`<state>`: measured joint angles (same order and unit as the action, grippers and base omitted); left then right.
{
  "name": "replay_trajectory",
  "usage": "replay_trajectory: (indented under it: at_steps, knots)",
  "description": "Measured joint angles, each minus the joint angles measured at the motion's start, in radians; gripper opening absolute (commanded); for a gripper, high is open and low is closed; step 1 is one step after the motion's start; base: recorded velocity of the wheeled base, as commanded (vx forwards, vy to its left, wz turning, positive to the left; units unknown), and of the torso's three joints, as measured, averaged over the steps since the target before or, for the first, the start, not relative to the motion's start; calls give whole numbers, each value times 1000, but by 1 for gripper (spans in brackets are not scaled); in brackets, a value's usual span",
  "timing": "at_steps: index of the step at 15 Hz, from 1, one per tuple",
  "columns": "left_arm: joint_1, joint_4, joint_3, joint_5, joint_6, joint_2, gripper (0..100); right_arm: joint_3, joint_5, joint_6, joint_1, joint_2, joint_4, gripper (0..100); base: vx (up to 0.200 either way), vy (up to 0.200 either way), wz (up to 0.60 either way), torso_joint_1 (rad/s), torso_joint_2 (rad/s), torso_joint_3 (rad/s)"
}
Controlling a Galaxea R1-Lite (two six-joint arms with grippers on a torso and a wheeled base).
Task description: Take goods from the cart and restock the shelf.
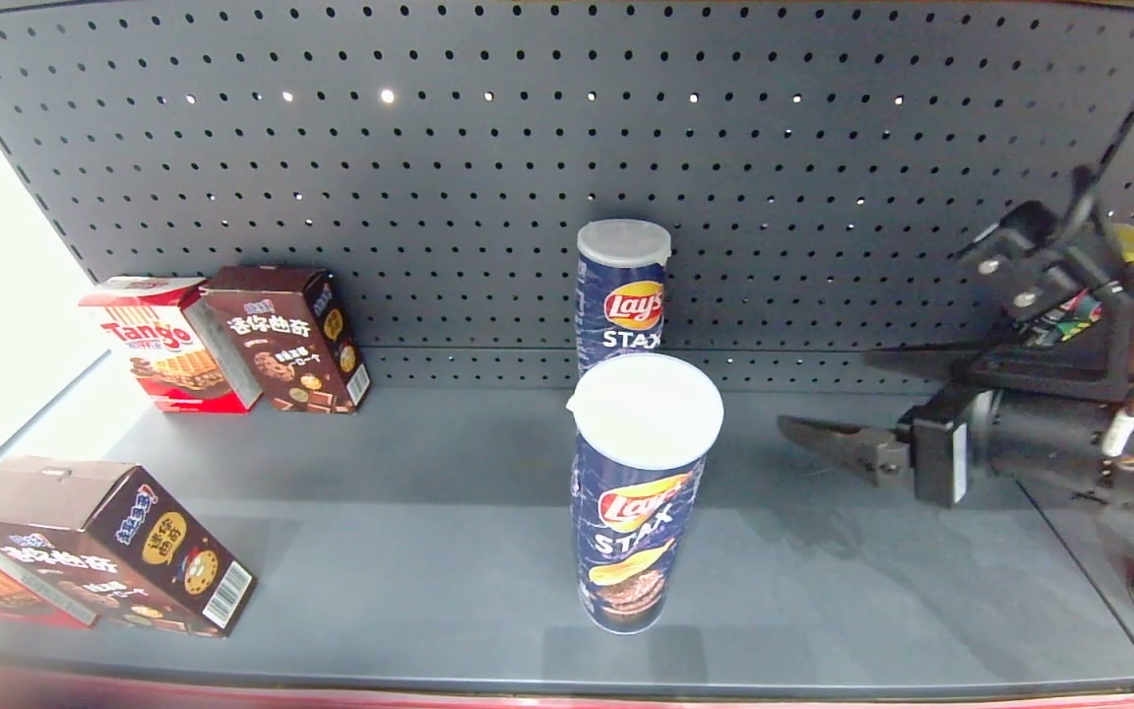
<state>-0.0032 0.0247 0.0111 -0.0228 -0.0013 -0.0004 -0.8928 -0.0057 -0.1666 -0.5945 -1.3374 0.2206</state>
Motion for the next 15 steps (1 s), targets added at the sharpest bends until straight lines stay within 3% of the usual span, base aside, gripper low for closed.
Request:
replay_trajectory:
  at_steps: [7, 15]
  knots:
    - [0, 0, 0, 0, 1, 0, 100, 182, -22, 3, 106, 401, -6, 100, 0, 0, 0, 0, 0, 0]
    - [0, 0, 0, 1, 3, 0, 100, 645, 26, 40, 122, 1036, -123, 100, 0, 0, 0, 0, 0, 0]
